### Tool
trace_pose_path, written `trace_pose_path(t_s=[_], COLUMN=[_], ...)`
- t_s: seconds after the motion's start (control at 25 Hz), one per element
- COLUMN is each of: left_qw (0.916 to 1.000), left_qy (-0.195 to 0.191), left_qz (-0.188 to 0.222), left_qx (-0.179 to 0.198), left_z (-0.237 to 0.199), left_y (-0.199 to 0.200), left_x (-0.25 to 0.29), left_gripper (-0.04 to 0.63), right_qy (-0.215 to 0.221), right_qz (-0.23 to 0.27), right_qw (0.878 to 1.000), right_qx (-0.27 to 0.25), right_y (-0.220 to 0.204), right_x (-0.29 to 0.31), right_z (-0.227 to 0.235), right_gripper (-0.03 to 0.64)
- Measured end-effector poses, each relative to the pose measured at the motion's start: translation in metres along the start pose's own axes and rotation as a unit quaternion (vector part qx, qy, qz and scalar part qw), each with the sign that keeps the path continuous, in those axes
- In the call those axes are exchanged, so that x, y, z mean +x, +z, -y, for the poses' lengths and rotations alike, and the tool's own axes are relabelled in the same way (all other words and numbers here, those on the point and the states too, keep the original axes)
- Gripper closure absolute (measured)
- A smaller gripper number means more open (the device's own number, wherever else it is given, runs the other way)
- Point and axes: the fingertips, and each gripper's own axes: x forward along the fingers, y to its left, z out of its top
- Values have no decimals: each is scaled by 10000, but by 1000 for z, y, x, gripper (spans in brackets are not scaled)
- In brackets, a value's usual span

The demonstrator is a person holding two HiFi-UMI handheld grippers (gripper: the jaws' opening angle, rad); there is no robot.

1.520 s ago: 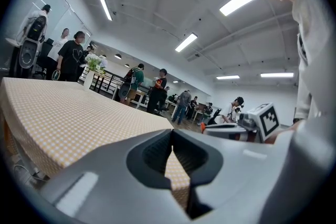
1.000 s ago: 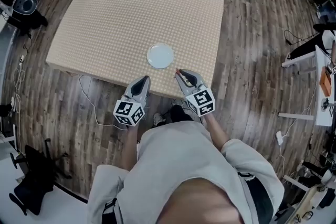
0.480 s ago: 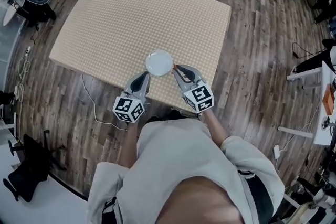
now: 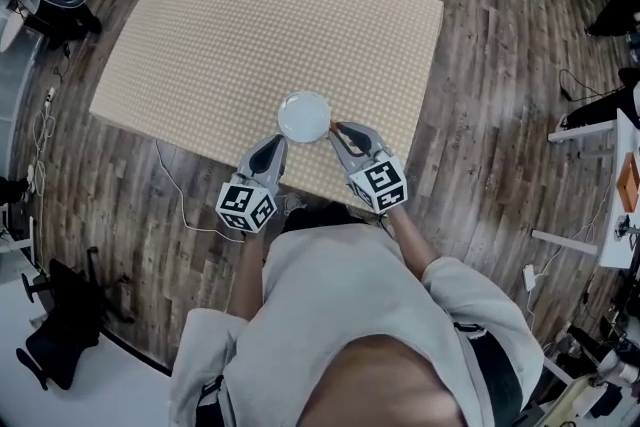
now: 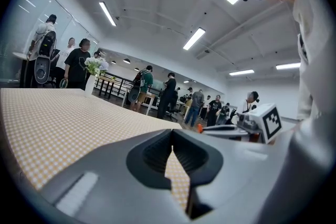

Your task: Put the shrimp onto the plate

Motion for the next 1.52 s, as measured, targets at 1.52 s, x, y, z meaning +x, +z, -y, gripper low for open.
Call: trace_pose_path(t_s=[1.52], left_qw=[9898], left_qy=[-205], left_qz=[-1179], left_qx=[-771], left_z=[-63], left_y=[-97], left_x=[-3], left_gripper=[586], right_qy=[7], right_qz=[-1578], right_qw=[9847], right_qx=[734], right_y=[-123], right_x=[43], right_z=[-37], right_gripper=[561])
